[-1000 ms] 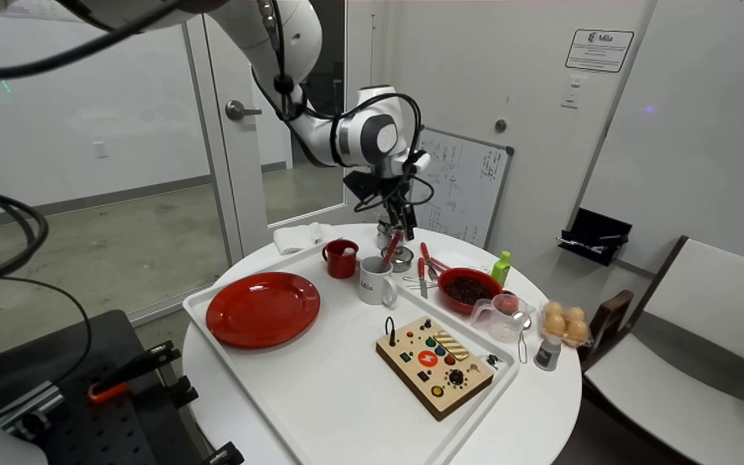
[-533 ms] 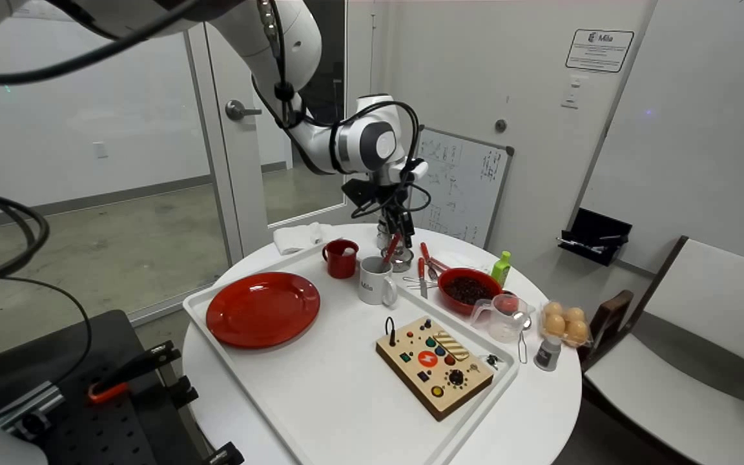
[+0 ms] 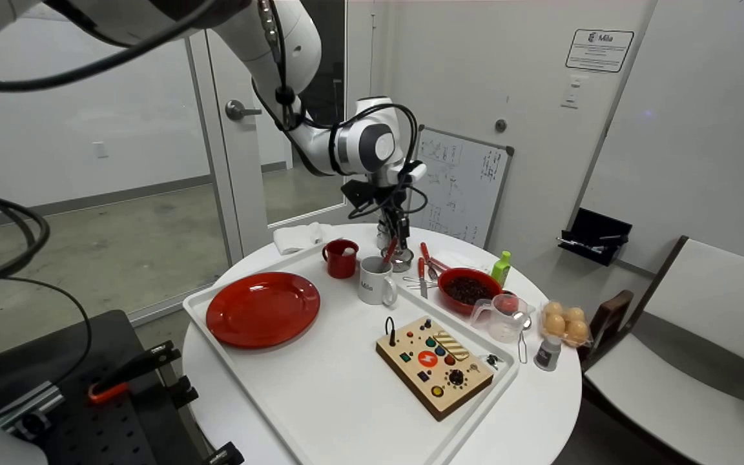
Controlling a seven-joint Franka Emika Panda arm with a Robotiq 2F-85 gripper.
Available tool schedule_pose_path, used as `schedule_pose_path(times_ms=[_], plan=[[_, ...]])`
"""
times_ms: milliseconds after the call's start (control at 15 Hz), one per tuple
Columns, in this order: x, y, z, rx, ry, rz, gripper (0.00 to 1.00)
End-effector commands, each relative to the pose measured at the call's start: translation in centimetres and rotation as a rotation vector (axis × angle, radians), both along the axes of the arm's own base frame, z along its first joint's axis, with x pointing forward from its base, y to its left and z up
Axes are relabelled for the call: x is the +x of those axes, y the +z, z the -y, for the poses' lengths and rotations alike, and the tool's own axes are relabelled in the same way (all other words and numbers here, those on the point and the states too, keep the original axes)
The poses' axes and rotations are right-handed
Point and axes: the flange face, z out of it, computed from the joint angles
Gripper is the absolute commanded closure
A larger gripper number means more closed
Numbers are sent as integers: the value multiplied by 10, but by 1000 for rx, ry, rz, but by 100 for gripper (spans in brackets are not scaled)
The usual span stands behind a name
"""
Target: Put the spoon on the tray
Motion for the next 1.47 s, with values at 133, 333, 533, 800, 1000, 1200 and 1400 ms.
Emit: schedule_pose_path(times_ms=[133, 333, 533, 800, 1000, 1200, 1400], plan=[[7, -3, -3, -2, -35, -2, 89], [9, -3, -3, -2, -48, -6, 87], [9, 3, -2, 7, -61, -7, 87], [11, 45, 5, 30, -80, 52, 87], [10, 81, 12, 32, -100, 118, 87], [6, 114, 19, 39, -123, 178, 87], [-5, 135, 27, 23, -133, 202, 87]])
